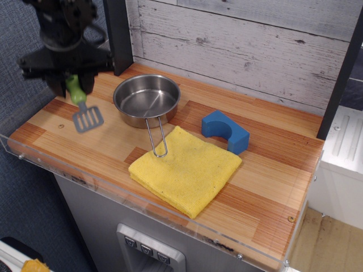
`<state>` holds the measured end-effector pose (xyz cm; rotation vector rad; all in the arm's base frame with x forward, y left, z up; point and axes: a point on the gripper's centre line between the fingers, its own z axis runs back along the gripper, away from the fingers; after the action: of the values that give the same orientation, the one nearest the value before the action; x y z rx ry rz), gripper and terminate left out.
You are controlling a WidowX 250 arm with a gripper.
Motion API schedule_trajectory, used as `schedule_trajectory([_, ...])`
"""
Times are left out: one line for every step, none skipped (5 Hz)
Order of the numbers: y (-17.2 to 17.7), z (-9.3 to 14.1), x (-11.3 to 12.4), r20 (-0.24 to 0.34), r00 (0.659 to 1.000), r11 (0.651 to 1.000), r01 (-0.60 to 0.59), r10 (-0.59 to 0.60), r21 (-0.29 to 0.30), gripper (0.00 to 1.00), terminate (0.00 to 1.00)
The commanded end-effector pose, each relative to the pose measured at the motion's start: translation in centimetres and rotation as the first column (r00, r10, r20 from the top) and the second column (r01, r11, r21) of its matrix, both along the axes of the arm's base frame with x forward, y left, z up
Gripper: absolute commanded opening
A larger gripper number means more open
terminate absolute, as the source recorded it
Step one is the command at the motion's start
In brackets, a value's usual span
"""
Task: Place the green spatula at the edge of the table.
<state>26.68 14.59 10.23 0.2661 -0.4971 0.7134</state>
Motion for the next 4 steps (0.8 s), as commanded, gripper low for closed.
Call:
schedule_trajectory([-4.1,3.2,1.5,0.074,0.987,0.989,0.145,-0.146,0.011,0.0,0.0])
schedule_trajectory([-7.3,4.0,1.6,0.092,0.967,0.971,0.238,-0.238,0.019,0.0,0.0])
schedule_trajectory([-10.1,4.2,1.6,0.093,0.948,0.952,0.306,-0.304,0.001,0.0,0.0])
schedule_trajectory([-11.5,3.8,1.7,0.086,0.933,0.937,0.35,-0.349,0.006,0.0,0.0])
